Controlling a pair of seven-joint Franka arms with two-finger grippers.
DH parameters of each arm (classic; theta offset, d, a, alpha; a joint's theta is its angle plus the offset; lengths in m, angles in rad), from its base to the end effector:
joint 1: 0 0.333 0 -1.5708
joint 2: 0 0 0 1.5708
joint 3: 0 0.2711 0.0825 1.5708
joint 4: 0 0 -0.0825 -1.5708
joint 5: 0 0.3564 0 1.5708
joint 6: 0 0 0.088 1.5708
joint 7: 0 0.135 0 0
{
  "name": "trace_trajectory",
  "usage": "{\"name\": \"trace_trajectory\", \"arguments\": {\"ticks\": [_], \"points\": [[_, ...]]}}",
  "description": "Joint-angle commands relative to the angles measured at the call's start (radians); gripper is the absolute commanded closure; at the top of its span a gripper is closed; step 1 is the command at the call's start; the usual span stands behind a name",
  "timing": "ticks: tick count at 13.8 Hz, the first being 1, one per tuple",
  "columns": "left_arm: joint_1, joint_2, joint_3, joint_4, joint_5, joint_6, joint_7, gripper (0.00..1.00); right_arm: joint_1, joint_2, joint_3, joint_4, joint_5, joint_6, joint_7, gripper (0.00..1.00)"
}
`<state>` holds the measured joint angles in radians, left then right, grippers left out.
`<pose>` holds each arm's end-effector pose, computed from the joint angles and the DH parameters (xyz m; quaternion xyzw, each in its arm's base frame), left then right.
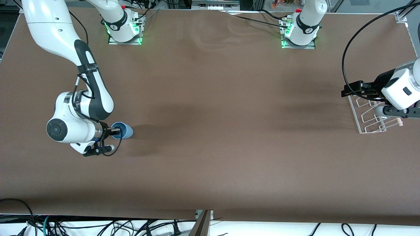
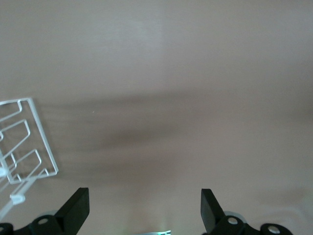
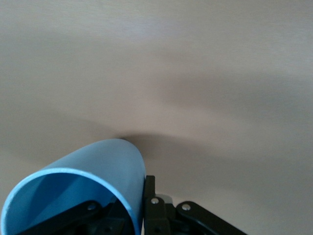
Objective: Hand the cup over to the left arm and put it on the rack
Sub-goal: 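Lift the cup with the right gripper while the left gripper approaches it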
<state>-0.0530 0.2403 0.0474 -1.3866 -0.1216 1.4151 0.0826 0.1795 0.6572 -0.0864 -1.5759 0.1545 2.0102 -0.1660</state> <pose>0.5626 -0.0235 0.4896 0.9918 -0.0469 -0.1032 0.0590 0.6151 0.0743 0.1934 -0.9888 -0.0942 0.1078 0.0426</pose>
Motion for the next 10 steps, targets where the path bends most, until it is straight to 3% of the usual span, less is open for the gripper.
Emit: {"name": "trace_trajectory", "arguments": {"ticks": [1, 3, 5, 8, 10], "points": [[-0.030, 0.017, -0.001, 0.009, -0.024, 0.002, 0.161, 0.00, 0.043, -0.027, 0.004, 0.023, 0.031, -0.071, 0.095, 1.00], [-0.033, 0.045, -0.006, 0.009, -0.091, 0.007, 0.303, 0.00, 0.073, -0.045, 0.037, 0.074, 0.072, -0.154, 0.195, 1.00], [-0.047, 0.051, -0.007, -0.017, -0.145, 0.063, 0.464, 0.00, 0.093, -0.047, 0.091, 0.172, 0.193, -0.261, 0.404, 1.00], [-0.059, 0.048, -0.037, -0.043, -0.179, 0.090, 0.707, 0.00, 0.165, -0.036, 0.174, 0.255, 0.331, -0.249, 0.729, 1.00], [-0.057, 0.037, -0.064, -0.081, -0.230, 0.148, 0.805, 0.00, 0.224, -0.019, 0.181, 0.298, 0.457, -0.170, 0.892, 1.00]]}}
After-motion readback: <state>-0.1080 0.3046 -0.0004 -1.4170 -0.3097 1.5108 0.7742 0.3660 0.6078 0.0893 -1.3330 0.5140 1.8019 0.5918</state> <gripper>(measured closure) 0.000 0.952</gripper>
